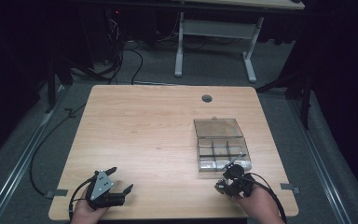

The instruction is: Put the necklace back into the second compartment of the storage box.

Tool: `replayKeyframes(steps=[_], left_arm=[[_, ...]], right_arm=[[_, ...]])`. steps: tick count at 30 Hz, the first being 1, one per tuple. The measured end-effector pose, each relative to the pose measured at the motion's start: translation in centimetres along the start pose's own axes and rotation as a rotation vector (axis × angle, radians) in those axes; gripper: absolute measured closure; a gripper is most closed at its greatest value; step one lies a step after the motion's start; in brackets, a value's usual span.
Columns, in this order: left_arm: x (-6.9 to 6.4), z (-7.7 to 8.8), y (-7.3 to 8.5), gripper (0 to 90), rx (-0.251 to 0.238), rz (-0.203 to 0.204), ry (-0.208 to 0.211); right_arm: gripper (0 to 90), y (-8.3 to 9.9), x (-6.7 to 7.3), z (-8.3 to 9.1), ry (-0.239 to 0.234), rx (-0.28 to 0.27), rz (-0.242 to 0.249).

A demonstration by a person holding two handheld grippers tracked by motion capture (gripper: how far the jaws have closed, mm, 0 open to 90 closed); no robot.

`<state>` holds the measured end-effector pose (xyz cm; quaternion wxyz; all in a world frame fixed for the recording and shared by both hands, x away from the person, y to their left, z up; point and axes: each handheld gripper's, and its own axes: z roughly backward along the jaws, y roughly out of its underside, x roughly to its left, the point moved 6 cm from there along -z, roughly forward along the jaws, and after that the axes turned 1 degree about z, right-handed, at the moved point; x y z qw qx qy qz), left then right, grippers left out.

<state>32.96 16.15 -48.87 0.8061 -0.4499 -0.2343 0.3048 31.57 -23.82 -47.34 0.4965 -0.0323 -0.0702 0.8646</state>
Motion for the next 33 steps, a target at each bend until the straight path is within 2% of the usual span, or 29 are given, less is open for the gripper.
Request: replayKeyframes(steps=[24,27,33], left_arm=[[0.0,0.0,0.0,14.8,0.001,0.001,-0.001],[0.0,0.0,0.0,14.8,0.0,0.001,0.0],[0.0,0.0,0.0,14.8,0.0,0.001,0.001]], right_arm=[[74.5,-0.2,-1.3,3.2,-0.024,-0.033,-0.019],[74.5,-0.3,-1.4,3.9,-0.03,-0.042,-0.038],[74.5,-0.7,-1.7,4.5,-0.029,-0.051,-0.042]])
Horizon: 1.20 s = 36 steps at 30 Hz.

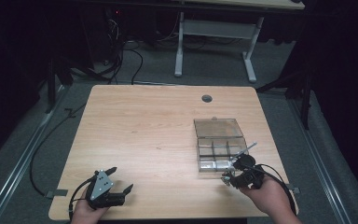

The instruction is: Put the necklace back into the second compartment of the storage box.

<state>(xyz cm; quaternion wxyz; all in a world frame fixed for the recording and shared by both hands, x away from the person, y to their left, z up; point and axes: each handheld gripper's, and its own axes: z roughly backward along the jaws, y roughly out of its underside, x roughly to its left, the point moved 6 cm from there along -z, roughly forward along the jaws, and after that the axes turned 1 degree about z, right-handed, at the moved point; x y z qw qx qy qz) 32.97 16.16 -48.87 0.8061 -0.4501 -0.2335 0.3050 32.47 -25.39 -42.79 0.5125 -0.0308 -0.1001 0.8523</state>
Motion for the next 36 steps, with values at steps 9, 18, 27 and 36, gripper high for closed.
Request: replayKeyframes(steps=[9,18,27,36], left_arm=[[0.0,0.0,0.0,14.8,-0.004,0.003,0.0],[0.0,0.0,0.0,14.8,-0.003,0.004,0.002],[0.0,0.0,0.0,14.8,-0.005,0.005,0.005],[0.1,0.0,0.0,14.8,-0.006,0.004,0.009]], right_arm=[[74.5,-1.4,-0.6,1.1,0.008,-0.02,-0.021],[74.5,-3.4,-1.1,1.2,0.012,-0.019,-0.026],[74.5,-5.2,-1.6,1.0,0.017,-0.005,-0.021],[74.5,-6.7,-2.3,0.4,0.03,0.016,-0.025]])
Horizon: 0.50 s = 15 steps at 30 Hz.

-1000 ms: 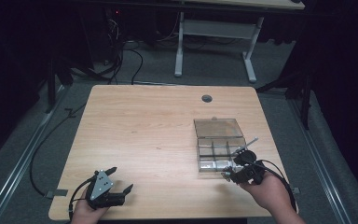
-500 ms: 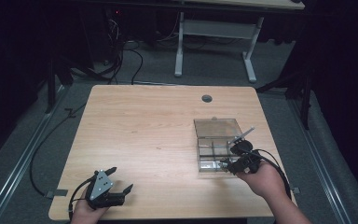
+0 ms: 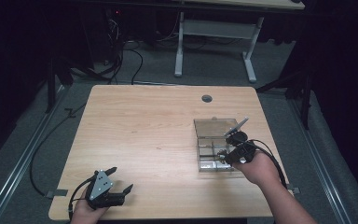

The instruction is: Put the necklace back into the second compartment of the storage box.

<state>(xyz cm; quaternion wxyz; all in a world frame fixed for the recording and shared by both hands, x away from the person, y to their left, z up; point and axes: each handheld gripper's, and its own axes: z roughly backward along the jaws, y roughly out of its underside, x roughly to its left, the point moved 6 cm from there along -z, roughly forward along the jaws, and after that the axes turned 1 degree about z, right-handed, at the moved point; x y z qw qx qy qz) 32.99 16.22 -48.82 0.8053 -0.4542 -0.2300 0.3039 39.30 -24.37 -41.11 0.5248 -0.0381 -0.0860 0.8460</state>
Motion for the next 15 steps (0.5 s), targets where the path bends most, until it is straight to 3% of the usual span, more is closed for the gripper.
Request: replayKeyframes(steps=[15], left_arm=[[0.0,0.0,0.0,14.8,-0.002,0.001,0.005]], right_arm=[[74.5,-2.3,-0.7,-1.3,-0.001,0.017,-0.007]])
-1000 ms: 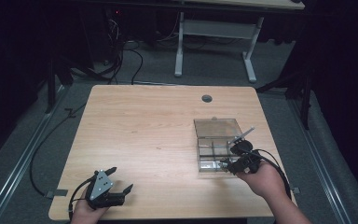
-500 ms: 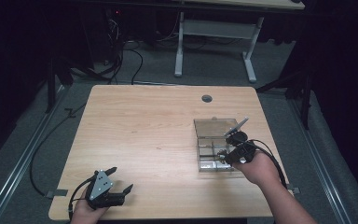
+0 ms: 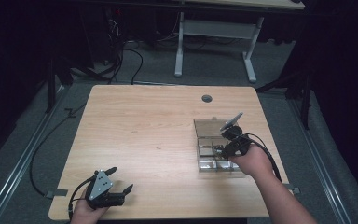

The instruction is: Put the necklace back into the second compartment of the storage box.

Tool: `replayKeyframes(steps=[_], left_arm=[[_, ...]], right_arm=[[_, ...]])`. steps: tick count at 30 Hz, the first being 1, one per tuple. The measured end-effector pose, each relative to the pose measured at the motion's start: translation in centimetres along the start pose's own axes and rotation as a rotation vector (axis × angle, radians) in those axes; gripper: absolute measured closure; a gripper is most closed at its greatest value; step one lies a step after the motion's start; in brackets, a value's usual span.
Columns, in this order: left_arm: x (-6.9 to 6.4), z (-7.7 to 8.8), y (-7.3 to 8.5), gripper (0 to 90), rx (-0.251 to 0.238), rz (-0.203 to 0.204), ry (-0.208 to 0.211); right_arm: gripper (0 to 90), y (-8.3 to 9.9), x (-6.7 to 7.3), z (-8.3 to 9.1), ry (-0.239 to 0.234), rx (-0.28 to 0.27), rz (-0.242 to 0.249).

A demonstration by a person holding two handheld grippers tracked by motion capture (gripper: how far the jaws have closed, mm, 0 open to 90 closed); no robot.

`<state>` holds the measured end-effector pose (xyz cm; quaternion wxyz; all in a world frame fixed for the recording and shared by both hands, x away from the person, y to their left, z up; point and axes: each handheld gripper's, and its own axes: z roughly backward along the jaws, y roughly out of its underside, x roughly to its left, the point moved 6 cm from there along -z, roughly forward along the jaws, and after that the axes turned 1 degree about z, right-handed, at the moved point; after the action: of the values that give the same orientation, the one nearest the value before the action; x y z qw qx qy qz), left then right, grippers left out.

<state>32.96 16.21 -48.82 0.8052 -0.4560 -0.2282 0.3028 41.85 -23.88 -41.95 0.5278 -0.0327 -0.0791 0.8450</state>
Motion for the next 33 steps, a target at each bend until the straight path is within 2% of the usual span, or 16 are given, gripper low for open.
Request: replayKeyframes(steps=[9,10,16,27,33], left_arm=[[0.0,0.0,0.0,14.8,0.0,-0.001,0.001],[0.0,0.0,0.0,14.8,0.002,-0.002,0.001],[0.0,0.0,0.0,14.8,0.0,-0.002,0.003],[0.0,0.0,0.0,14.8,0.0,-0.003,0.005],[-0.1,0.0,0.0,14.8,0.001,-0.004,0.005]], right_arm=[[74.5,-1.5,-0.7,-0.5,0.01,0.006,-0.006],[74.5,-1.5,-0.7,-0.6,0.01,0.01,-0.021],[74.5,-2.2,-1.4,-1.1,0.028,0.025,-0.013],[74.5,-2.7,-2.5,-3.2,0.051,0.063,-0.042],[74.5,-3.0,-2.6,-4.0,0.041,0.074,-0.047]])
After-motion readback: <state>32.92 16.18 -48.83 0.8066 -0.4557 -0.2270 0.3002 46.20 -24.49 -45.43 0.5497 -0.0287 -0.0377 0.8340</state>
